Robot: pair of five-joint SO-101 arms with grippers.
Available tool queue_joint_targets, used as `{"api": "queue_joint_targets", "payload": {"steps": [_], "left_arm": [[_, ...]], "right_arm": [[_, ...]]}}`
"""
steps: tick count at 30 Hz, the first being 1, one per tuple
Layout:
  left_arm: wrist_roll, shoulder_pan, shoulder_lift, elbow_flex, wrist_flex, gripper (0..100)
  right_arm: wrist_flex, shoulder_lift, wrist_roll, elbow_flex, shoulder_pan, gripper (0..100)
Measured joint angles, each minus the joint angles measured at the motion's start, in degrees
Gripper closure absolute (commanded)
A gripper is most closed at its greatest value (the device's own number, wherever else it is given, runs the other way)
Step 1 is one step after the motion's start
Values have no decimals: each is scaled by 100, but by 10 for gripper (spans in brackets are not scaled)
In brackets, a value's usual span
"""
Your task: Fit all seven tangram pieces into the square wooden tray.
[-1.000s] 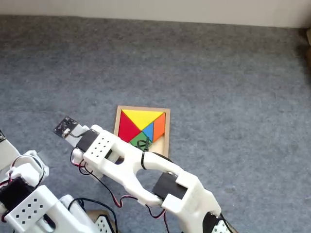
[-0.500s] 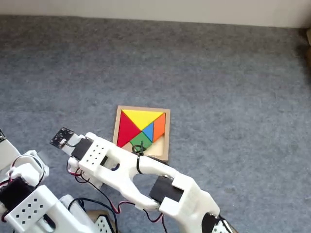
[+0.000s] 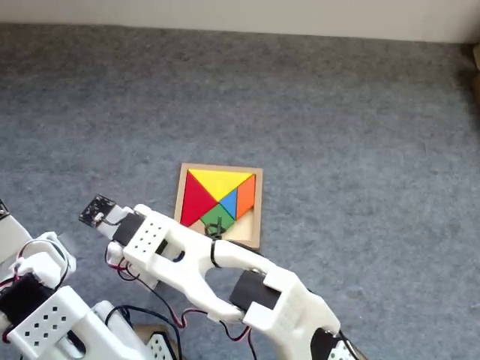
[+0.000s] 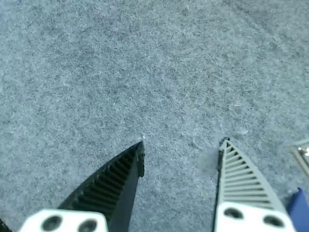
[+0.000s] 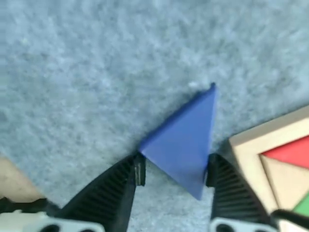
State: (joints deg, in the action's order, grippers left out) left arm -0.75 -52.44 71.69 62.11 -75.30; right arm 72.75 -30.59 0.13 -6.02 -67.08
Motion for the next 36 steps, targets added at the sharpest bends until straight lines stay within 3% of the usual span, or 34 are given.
{"api": "queue_joint_targets", "payload": {"steps": [5,14,21,36], "left_arm": [[0,0,0,0,0,751],[0,0,0,0,0,751],[9,9,0,0,0,750],[18,9,0,0,0,751]], "right_arm": [[-97,-26,396,0,158,917],[-35,193,475,18,308,913],[-53,290,484,26,325,777],[-527,-211,475,-448,220,771]]}}
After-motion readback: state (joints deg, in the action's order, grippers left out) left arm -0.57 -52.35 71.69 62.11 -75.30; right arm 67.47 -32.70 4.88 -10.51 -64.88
